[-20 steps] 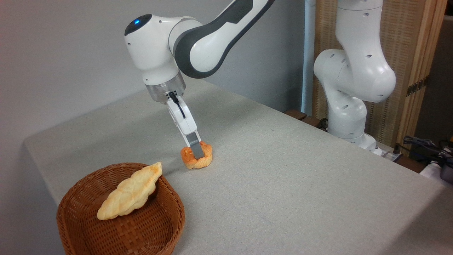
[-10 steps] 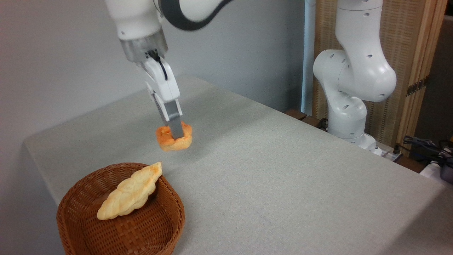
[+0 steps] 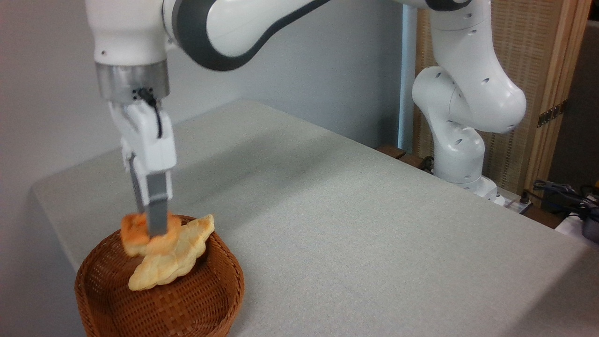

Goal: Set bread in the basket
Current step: 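Lift the held roll and carry it over the woven basket, then lower the roll into the basket beside the croissant and release it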

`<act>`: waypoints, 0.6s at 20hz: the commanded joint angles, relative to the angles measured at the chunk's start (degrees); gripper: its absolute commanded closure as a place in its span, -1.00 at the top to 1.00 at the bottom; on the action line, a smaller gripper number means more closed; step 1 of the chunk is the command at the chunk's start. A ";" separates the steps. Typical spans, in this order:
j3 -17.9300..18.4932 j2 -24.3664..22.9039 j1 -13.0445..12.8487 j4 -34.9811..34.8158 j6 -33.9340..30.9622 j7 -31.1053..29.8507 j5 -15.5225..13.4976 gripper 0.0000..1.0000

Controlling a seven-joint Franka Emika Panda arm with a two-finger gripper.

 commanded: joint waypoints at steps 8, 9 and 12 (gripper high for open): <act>-1.03 4.65 1.15 0.01 4.14 2.21 10.79 1.00; -1.03 4.65 1.15 0.01 4.14 2.21 10.70 1.00; -1.03 4.56 1.15 -0.07 4.14 2.21 10.70 1.00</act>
